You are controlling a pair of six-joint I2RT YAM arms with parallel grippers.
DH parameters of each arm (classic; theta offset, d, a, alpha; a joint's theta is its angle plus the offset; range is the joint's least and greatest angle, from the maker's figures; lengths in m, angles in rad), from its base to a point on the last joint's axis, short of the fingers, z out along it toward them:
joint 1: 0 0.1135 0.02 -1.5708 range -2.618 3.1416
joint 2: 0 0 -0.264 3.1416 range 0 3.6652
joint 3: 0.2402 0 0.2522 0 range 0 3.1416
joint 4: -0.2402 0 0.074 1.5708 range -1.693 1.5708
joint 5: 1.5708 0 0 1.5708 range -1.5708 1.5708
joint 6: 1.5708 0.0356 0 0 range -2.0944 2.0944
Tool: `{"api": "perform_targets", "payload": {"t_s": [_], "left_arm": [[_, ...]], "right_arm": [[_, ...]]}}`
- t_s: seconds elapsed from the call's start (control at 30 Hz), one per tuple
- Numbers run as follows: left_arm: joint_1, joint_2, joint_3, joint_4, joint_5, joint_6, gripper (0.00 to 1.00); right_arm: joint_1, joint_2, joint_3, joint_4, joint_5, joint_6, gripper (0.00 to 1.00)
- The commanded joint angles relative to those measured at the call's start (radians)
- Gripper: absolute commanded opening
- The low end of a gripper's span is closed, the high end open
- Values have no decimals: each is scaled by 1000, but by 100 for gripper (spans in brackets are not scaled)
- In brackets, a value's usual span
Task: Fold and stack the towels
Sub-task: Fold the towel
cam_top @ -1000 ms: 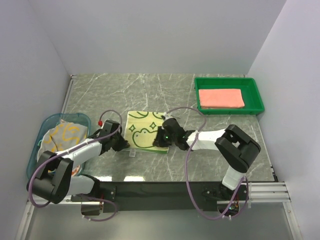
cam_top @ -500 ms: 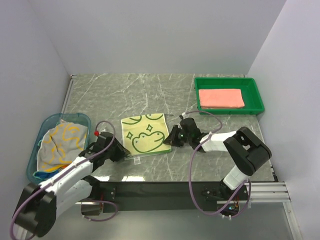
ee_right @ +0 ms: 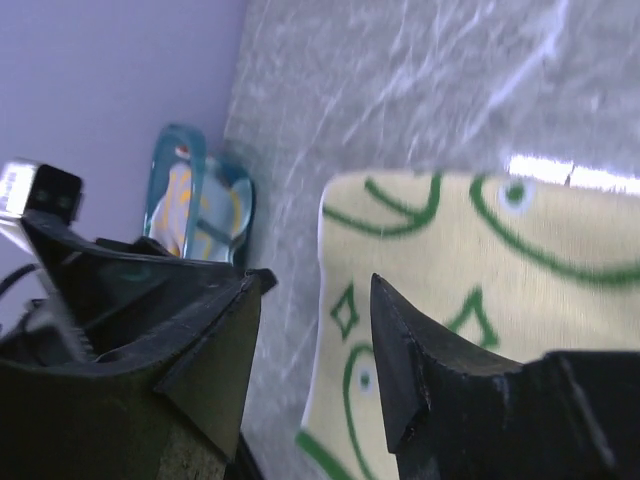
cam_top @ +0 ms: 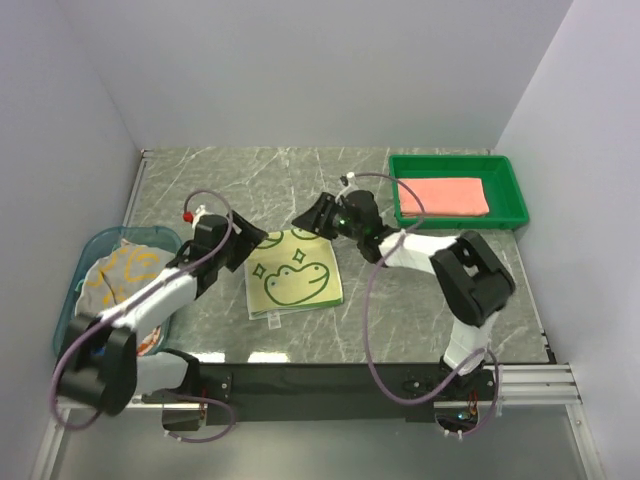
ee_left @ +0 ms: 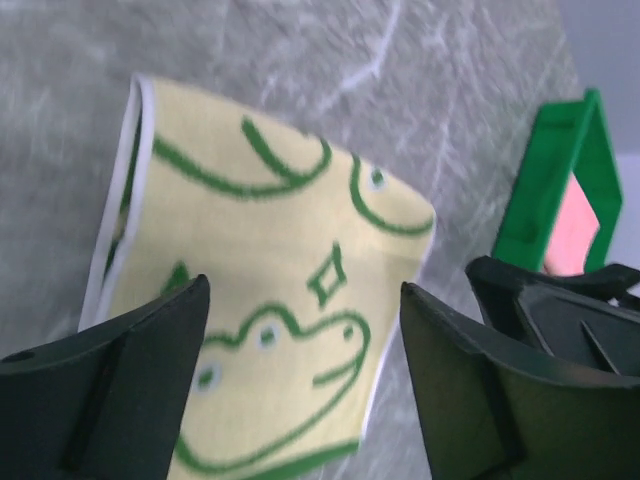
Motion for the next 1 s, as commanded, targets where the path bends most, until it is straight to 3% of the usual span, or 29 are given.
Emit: {"api": "perform_targets", "payload": {"t_s": [0.0,0.17,0.37,0.67,0.97], "left_arm": [[30,142,68,233,26,12,80],[67,345,108,365,69,-8,79],[99,449,57,508,80,-51,77],[137,515,-134,712,112,-163,77],[143,470,-96,627,115,-129,79]], "right_arm": [[-15,102,113,98,-12,37,55],[-27,229,179,144,31,73,56],[-46,369,199,246,34,160,56],[-136,427,12,469,91,307,56],[-179,335,-20,396,117,235,55]]}}
